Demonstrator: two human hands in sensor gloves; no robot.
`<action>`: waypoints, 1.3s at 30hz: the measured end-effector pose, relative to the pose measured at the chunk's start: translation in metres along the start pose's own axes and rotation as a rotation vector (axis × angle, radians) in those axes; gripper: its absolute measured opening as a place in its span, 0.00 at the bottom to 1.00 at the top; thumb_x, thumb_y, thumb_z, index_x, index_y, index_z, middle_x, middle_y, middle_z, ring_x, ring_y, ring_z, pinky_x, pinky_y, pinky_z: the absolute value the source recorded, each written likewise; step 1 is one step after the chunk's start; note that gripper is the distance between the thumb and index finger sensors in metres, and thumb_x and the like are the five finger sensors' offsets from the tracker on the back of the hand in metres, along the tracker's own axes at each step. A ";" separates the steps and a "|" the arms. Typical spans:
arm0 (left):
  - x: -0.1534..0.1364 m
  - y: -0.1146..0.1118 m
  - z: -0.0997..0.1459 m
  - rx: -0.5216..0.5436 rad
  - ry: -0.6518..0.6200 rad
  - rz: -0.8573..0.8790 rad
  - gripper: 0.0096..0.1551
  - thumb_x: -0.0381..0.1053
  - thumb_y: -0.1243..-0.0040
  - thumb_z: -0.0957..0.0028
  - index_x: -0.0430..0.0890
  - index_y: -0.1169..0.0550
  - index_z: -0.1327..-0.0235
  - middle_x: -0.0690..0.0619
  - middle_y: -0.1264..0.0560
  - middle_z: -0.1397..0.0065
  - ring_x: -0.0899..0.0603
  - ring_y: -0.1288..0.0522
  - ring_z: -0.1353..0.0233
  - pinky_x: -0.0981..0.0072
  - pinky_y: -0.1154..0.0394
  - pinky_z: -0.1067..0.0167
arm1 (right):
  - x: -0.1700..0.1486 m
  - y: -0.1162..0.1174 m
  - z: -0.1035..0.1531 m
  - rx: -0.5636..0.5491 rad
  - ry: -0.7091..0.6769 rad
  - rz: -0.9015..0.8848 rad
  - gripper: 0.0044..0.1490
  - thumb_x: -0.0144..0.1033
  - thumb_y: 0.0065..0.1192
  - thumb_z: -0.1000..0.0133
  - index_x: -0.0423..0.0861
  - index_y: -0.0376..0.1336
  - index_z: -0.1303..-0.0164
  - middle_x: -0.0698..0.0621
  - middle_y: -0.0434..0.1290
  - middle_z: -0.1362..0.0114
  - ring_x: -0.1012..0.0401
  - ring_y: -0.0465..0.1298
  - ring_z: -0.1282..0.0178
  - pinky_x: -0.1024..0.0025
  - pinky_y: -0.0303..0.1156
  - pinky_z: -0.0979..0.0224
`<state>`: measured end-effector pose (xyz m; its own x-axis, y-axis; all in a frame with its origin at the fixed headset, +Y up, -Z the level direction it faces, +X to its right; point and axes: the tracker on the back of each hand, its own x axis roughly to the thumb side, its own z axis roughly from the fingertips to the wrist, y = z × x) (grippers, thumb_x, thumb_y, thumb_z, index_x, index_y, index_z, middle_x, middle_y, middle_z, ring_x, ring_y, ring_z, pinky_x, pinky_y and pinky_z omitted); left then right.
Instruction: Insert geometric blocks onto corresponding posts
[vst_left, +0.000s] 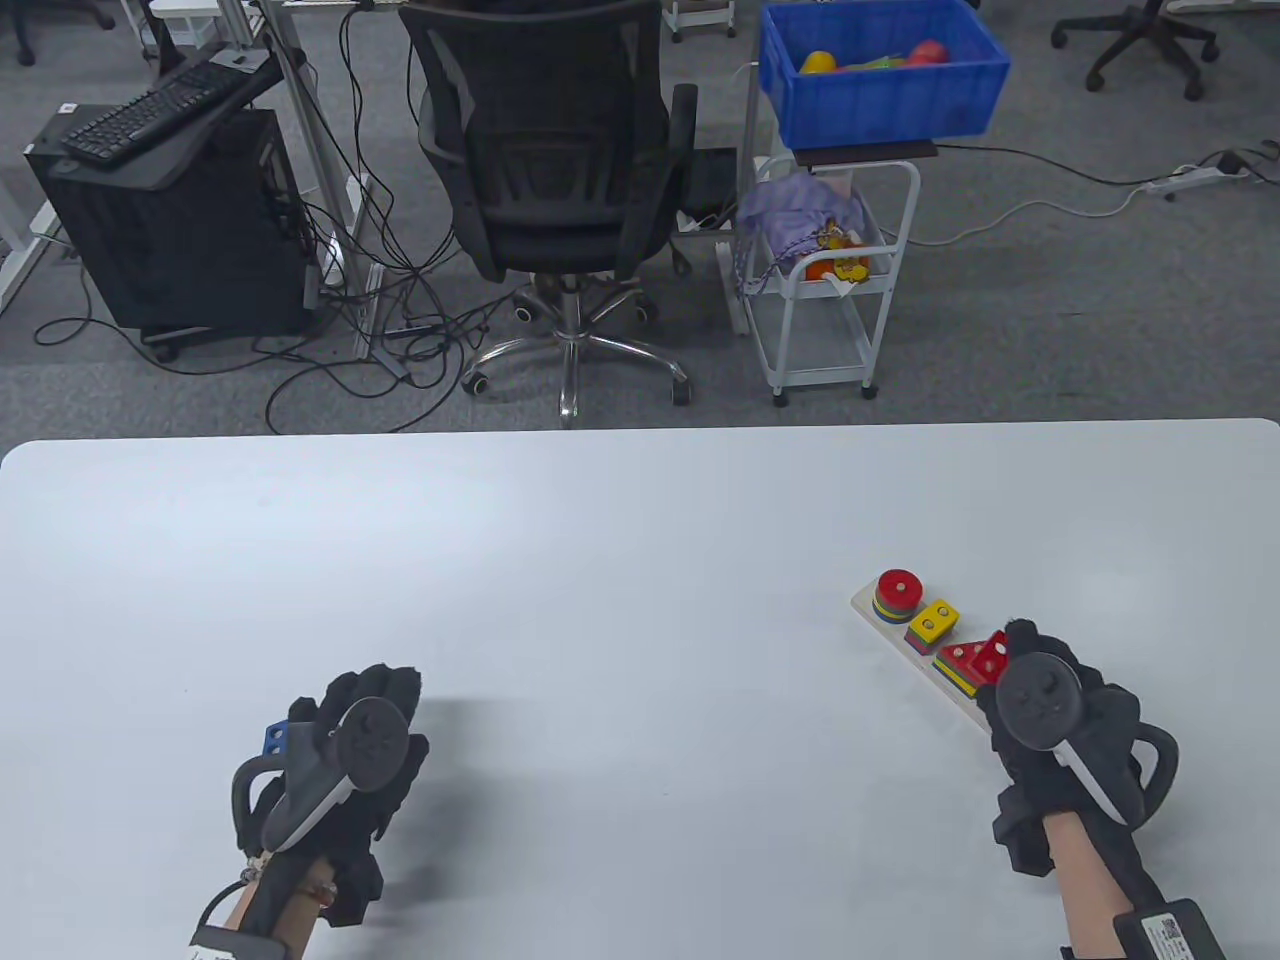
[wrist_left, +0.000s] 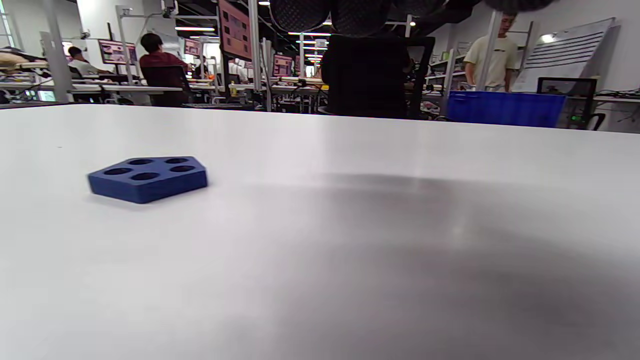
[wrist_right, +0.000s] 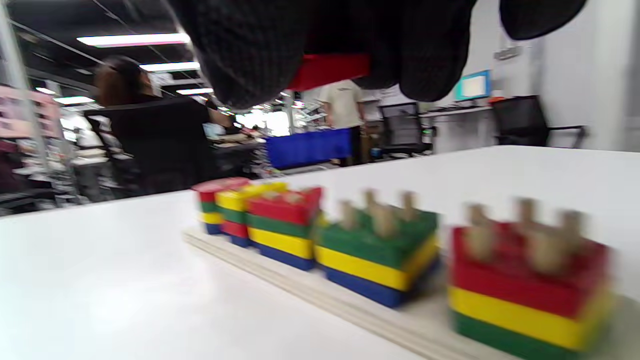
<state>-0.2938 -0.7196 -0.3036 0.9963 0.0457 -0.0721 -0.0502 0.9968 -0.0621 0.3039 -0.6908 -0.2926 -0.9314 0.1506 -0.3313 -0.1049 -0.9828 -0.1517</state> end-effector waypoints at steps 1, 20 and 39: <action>-0.003 0.000 0.000 0.005 0.011 -0.001 0.40 0.66 0.48 0.53 0.64 0.42 0.24 0.61 0.44 0.14 0.46 0.44 0.12 0.38 0.50 0.18 | -0.004 0.003 0.000 0.013 0.012 0.014 0.43 0.41 0.68 0.48 0.43 0.56 0.23 0.39 0.64 0.22 0.39 0.69 0.26 0.28 0.58 0.27; -0.022 -0.003 0.001 -0.022 0.087 -0.020 0.41 0.68 0.48 0.54 0.65 0.42 0.24 0.61 0.44 0.13 0.46 0.44 0.12 0.38 0.49 0.19 | -0.020 0.044 -0.013 0.086 0.088 0.060 0.48 0.48 0.70 0.50 0.45 0.55 0.22 0.39 0.62 0.20 0.38 0.66 0.23 0.28 0.57 0.26; -0.038 0.002 -0.001 -0.065 0.192 -0.004 0.50 0.70 0.39 0.60 0.65 0.44 0.23 0.62 0.45 0.13 0.46 0.41 0.12 0.39 0.45 0.19 | 0.095 0.044 0.060 0.055 -0.571 -0.014 0.43 0.53 0.60 0.45 0.45 0.55 0.23 0.39 0.63 0.21 0.40 0.69 0.25 0.31 0.62 0.29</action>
<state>-0.3323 -0.7192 -0.3016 0.9655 0.0224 -0.2595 -0.0570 0.9903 -0.1266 0.1899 -0.7257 -0.2744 -0.9687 0.0971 0.2285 -0.1223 -0.9876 -0.0988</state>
